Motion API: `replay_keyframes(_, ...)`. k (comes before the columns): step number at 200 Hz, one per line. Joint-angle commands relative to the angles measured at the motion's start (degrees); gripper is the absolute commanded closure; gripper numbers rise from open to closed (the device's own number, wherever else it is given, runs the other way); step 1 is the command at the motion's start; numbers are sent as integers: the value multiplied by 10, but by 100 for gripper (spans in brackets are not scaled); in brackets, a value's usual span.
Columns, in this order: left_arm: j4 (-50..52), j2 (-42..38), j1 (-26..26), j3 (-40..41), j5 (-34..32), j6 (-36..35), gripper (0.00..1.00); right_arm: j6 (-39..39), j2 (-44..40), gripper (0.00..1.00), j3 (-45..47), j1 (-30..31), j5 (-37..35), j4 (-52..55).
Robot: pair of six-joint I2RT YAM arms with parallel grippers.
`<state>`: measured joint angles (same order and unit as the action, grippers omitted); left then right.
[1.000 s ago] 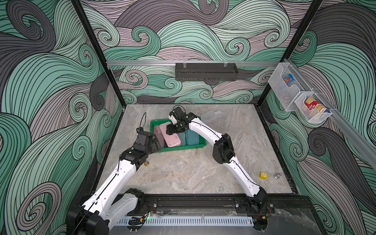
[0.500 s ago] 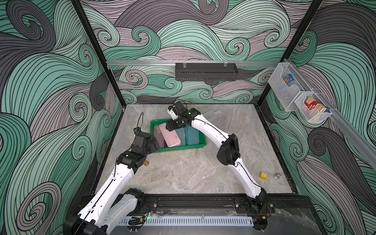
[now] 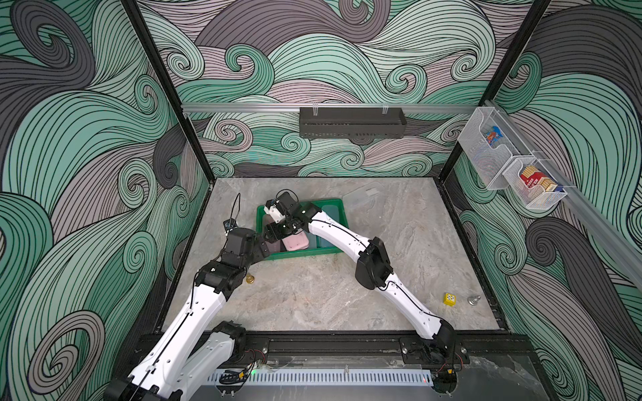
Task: Put the pencil case into the storage box
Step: Adjust the pencil case in the storage box.
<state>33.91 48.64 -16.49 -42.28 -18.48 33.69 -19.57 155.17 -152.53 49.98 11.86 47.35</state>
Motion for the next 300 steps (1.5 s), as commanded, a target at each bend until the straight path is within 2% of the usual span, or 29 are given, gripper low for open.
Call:
replay_keyframes(1,10,-2,5,-9,-5,3,8,-6,-1,39,12,3,-33,-13)
replay_keyframes(30,6,0,5,-6,-2,2,8,-8,-11,39,35,-1,-84,-13)
replay_keyframes(78,3,1,5,-4,0,0,8,0,-34,35,35,1,-77,-14)
replay_keyframes(113,-3,11,6,-7,-5,1,8,8,-100,34,64,0,-87,-14)
replay_keyframes(140,-8,40,7,-27,0,0,8,12,-192,35,160,-20,-128,-14)
replay_keyframes(178,-24,110,8,-53,9,2,8,-1,-318,37,363,-85,-187,-19)
replay_keyframes(196,-42,140,11,-57,12,2,8,7,-363,37,454,-117,-188,-49)
replay_keyframes(214,-55,165,14,-59,14,3,8,18,-382,38,505,-140,-169,-84)
replay_keyframes(239,-54,180,20,-62,16,8,8,37,-363,39,501,-144,-131,-106)
replay_keyframes(300,-41,149,25,-45,13,-3,8,31,-281,48,420,-139,-89,-115)
